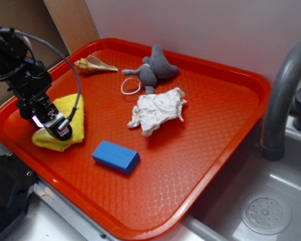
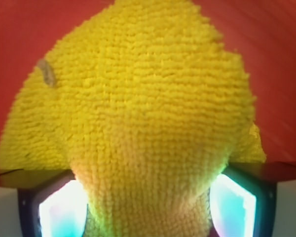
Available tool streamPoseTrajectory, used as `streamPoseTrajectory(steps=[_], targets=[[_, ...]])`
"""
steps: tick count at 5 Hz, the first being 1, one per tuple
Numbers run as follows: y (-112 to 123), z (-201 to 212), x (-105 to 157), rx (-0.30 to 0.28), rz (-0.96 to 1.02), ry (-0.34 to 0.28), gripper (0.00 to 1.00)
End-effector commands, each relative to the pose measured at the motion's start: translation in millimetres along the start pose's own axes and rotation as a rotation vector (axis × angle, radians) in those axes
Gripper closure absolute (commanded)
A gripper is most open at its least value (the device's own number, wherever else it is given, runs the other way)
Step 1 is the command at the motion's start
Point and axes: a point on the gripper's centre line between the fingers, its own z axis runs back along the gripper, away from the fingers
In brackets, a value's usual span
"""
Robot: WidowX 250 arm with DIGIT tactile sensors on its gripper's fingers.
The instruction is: Grab the yellow cloth.
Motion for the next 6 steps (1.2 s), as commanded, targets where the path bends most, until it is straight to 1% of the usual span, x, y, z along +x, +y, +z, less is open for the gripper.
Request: streamPoseTrajectory(steps=[1,2,3,4,5,6], targets=[[-41.0,71.5,14.5,0.007,-0.196,-0.149,0.00],[-42.9,47.5,18.3,0.099,-0.316,-0.089,0.00],[-30.4,22.7,11.3,0.109,-0.493,0.017,0.00],[-25.5,3.5,9.2,0.128,-0.541,0.077,0.00],[-17.7,-3.5,2.2,0.125,-0.547,0.113,0.00],[1.1,1.7,2.2,0.097,-0.515,0.022,0.00]])
